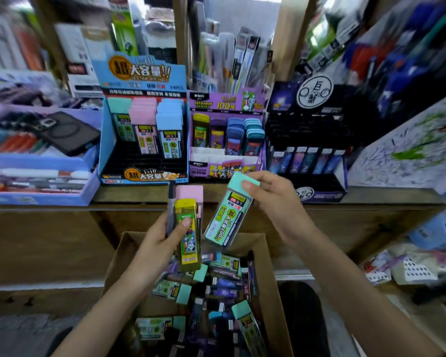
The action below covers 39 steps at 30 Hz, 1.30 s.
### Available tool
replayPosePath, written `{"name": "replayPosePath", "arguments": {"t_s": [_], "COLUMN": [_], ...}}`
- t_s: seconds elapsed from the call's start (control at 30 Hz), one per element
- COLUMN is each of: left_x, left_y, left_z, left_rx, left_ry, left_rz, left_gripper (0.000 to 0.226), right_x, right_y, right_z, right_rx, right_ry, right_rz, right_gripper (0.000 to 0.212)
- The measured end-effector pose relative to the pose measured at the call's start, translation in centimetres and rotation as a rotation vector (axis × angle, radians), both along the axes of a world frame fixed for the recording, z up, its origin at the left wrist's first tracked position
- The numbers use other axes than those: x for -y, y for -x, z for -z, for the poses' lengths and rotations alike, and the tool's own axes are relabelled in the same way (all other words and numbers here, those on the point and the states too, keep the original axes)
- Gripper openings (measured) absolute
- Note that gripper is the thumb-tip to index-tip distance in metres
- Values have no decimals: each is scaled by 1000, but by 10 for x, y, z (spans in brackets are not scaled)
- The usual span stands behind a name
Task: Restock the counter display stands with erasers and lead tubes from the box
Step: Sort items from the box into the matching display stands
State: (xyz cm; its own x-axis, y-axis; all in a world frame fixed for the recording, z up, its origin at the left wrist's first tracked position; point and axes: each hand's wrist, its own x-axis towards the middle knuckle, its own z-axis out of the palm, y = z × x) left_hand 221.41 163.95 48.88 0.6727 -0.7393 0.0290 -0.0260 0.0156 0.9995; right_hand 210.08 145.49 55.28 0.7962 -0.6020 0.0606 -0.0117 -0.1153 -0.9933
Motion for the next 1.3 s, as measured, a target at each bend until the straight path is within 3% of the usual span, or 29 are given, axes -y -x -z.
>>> {"name": "replayPosePath", "arguments": {"t_s": [0.53, 0.67, 0.97, 1.3], "left_x": [-70, -87, -92, -92], "left_y": [-90, -99, -112, -119], "left_z": [-52, -49, -42, -38], "left_rx": [118, 78, 78, 67], "left_ry": [58, 95, 107, 120], "left_rz": [-348, -411, -407, -369], "left_gripper": [22, 16, 23, 25], "right_x": [-31, -41, -54, -44], "right_y": [-180, -226, -273, -280], "right_z": [-105, -113, -87, -77], "right_rx": [210, 162, -17, -90], "right_ry": [285, 497, 901, 946], "right_rz": [-28, 4, -72, -172], "right_gripper": [9, 4, 13, 17]}}
